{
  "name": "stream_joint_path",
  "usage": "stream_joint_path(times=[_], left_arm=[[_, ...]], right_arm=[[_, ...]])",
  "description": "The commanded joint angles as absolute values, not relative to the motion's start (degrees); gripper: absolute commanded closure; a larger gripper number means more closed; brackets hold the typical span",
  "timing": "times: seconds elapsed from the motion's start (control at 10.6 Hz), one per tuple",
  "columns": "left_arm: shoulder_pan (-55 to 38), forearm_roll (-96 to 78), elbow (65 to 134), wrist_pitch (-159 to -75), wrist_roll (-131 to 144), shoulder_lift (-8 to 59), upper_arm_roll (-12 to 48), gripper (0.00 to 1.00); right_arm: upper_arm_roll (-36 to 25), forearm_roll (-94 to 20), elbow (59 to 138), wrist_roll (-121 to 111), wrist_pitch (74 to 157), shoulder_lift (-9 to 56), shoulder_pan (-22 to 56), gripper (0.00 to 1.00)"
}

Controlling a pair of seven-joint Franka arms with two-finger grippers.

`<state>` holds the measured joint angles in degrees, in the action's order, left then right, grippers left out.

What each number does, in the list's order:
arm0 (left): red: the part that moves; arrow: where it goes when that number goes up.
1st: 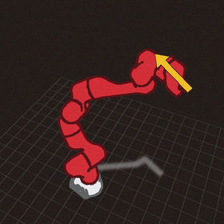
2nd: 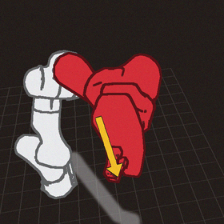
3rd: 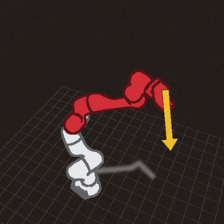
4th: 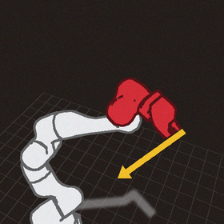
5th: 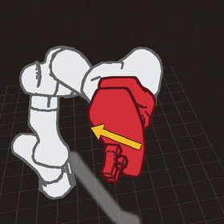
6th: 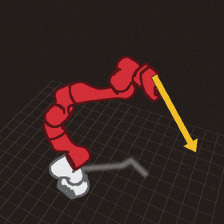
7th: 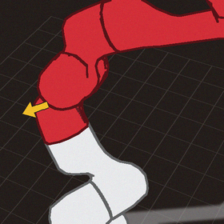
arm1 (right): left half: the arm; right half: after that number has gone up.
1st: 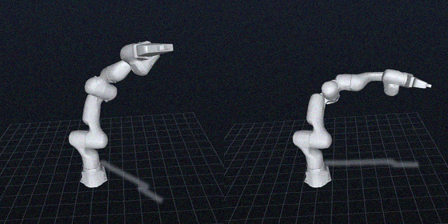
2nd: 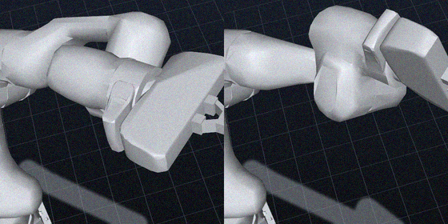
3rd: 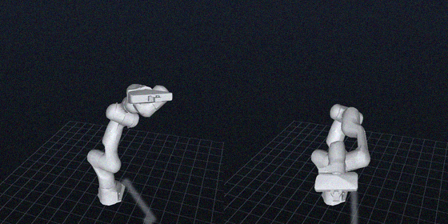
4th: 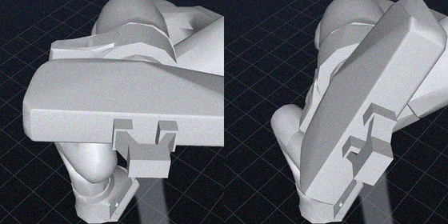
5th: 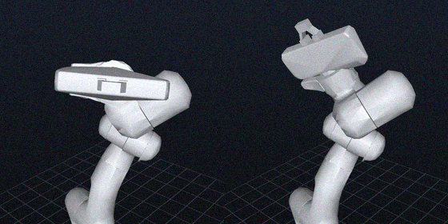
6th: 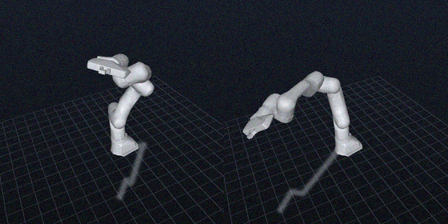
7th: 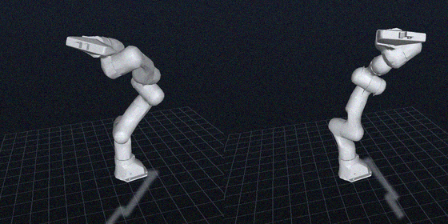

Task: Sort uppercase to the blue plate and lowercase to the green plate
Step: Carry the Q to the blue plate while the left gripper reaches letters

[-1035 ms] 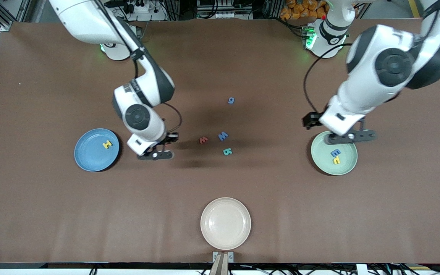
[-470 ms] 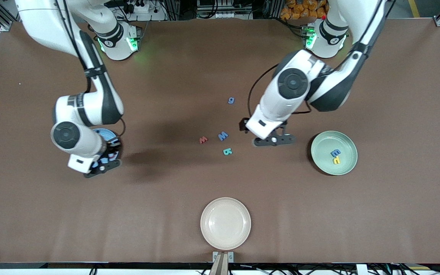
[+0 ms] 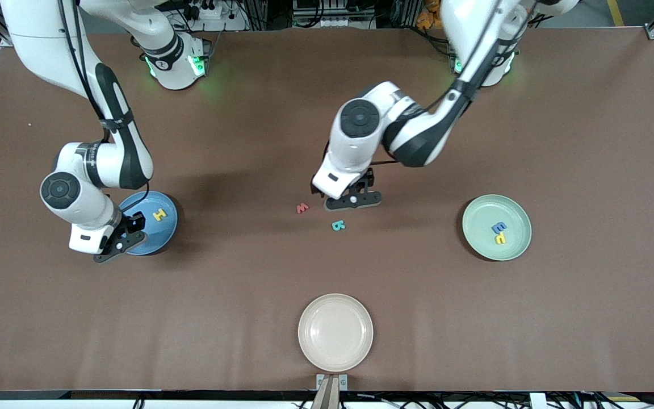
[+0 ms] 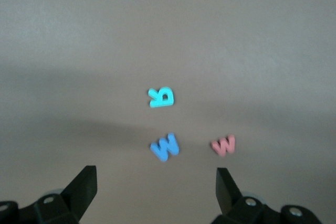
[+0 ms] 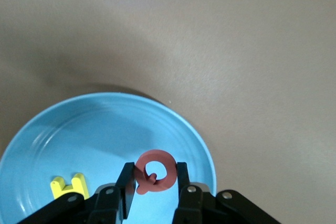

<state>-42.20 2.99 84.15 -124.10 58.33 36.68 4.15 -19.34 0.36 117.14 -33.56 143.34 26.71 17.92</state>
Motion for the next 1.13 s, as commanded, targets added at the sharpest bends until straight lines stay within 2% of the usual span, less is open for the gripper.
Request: stream_joint_path(times=[0.0, 0.09, 0.19, 0.28, 0.56, 1.03], left_arm=[[-50.09, 0.63, 76.47, -124.88, 60.38, 43.50, -4.13, 0.00], [-50.27, 0.53, 76.46, -126.11, 60.29, 44.20, -4.13, 0.00], [-50.62, 0.53, 76.29, -127.43, 60.21, 45.25, -3.87, 0.00], [-51.58, 0.44, 75.85, -129.09, 60.64, 46.22, -3.87, 0.00], [-52.38, 0.44, 72.34, -129.90, 59.43, 49.65, -4.13, 0.02], [-52.30, 0.44, 72.25, -130.25, 18.97, 50.19, -4.13, 0.00]], right_arm=[[-19.07, -1.13, 118.82, -35.07, 144.40, 26.01, 17.32, 0.48], [-19.07, -1.84, 118.83, -34.89, 144.06, 26.02, 17.40, 0.39], [-18.99, -2.28, 118.83, -34.72, 143.70, 25.84, 17.49, 0.35], [-18.98, -2.63, 118.83, -34.63, 143.61, 25.84, 17.66, 0.27], [-18.55, -3.86, 118.39, -32.36, 140.47, 24.79, 18.10, 0.24], [-13.20, -3.96, 116.55, -12.69, 133.61, 22.41, 21.79, 0.25]])
